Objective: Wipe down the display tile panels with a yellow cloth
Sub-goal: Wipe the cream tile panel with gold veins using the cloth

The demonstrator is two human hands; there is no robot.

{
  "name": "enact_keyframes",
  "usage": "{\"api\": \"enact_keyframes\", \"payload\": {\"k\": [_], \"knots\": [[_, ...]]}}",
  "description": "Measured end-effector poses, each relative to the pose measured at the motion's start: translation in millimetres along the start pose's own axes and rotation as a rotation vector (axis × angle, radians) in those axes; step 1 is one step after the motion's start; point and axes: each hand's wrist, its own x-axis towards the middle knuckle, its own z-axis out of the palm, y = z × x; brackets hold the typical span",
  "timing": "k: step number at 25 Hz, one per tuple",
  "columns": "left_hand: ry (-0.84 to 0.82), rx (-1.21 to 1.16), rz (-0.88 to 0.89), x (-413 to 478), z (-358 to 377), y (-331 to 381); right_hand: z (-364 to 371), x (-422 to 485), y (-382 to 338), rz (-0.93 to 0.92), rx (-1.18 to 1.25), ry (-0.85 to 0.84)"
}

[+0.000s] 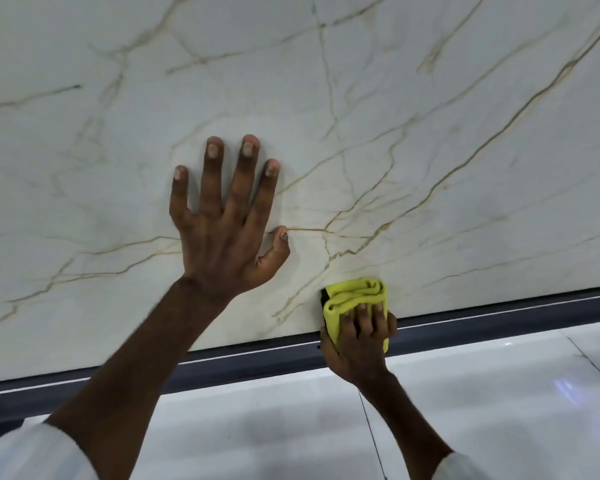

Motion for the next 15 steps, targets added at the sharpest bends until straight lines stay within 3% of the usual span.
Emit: {"api": "enact_keyframes", "payload": {"k": [3, 7, 9, 13, 15], "knots": [[-0.011, -0.016, 0.006, 1.6, -2.3, -1.9, -28.8, 85.9, -13.9, 0.021, 0.109, 0.170], [-0.007, -0.024, 0.018, 3.6, -4.9, -2.6, -88.1, 251.3, -3.1, 0.213, 0.102, 0.467], [-0.031, -0.040, 0.010, 3.7, -6.4, -1.0, -89.6, 253.9, 5.1, 0.192, 0.050, 0.448], [-0.165, -0.181, 0.013, 14.3, -37.5, -7.9, -73.2, 168.4, 1.8, 0.115, -0.018, 0.216], [-0.135, -0.305, 0.060, 41.4, -65.0, -25.9, -88.6, 190.5, 0.9, 0.119, 0.043, 0.198]]}}
